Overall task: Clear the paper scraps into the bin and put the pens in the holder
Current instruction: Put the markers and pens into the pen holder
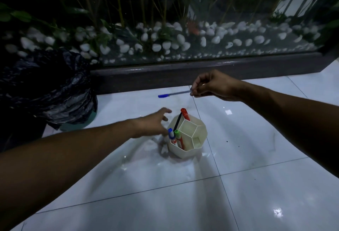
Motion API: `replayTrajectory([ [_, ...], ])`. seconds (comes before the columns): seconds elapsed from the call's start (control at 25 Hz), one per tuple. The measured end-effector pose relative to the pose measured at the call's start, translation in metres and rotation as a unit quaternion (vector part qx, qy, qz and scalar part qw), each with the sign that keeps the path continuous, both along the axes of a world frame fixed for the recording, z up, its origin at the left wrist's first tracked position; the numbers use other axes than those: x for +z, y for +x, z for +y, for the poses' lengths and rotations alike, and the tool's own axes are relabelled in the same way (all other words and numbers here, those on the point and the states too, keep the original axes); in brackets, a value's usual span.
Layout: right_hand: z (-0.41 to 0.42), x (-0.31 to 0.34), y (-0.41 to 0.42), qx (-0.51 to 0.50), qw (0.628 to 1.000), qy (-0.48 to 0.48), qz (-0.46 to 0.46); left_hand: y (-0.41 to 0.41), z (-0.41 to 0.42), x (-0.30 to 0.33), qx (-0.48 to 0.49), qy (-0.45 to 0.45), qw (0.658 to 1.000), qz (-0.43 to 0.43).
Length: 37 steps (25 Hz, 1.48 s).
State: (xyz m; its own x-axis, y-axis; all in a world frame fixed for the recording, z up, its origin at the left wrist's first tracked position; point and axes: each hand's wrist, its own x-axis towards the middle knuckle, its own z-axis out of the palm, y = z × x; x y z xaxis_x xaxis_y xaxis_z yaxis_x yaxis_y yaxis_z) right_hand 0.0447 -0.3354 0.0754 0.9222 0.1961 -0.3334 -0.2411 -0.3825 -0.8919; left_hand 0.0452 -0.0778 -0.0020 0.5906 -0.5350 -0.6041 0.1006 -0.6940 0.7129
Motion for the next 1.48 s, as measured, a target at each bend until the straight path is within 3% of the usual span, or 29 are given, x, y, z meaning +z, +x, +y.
replayTrajectory([
  [0.16,0.017,-0.01,-0.002,-0.007,1.0,-0.008,0.019,0.021,-0.004,0.027,0.254,-0.185,0.948,0.043],
  [0.36,0.036,-0.019,-0.002,0.056,0.995,-0.088,0.01,0.026,-0.005,0.036,0.337,-0.267,0.903,-0.015],
  [0.48,0.035,-0.015,0.001,0.066,0.991,-0.118,-0.005,0.03,-0.005,0.035,0.285,-0.237,0.923,-0.105],
  [0.6,0.016,-0.008,0.006,0.003,0.991,-0.133,-0.024,0.029,-0.007,0.037,0.156,-0.147,0.956,-0.2],
  [0.76,-0.013,-0.017,-0.001,-0.003,0.974,-0.224,-0.036,0.017,-0.017,0.028,0.06,-0.049,0.976,-0.204],
  [0.8,-0.019,-0.021,-0.004,0.047,0.952,-0.299,-0.035,0.015,-0.019,0.023,0.047,-0.03,0.979,-0.195],
  [0.88,-0.025,-0.034,-0.014,0.183,0.867,-0.464,-0.001,0.015,-0.02,0.016,0.035,0.0,0.983,-0.18],
  [0.92,-0.025,-0.041,-0.022,0.242,0.826,-0.509,0.034,0.016,-0.019,0.014,0.032,0.011,0.984,-0.174],
  [1.0,-0.024,-0.056,-0.037,0.305,0.8,-0.505,0.103,0.019,-0.011,0.006,0.013,0.038,0.985,-0.168],
  [1.16,-0.022,-0.088,-0.058,0.303,0.856,-0.399,0.129,0.015,0.009,-0.016,-0.134,0.136,0.971,-0.141],
  [1.24,-0.017,-0.1,-0.062,0.281,0.887,-0.352,0.103,0.002,0.01,-0.027,-0.176,0.124,0.969,-0.124],
  [1.36,-0.008,-0.116,-0.065,0.23,0.937,-0.26,0.034,-0.012,0.006,-0.046,-0.158,0.054,0.978,-0.125],
  [1.48,-0.007,-0.127,-0.07,0.186,0.955,-0.23,-0.013,-0.015,0.006,-0.061,-0.111,0.022,0.987,-0.118],
])
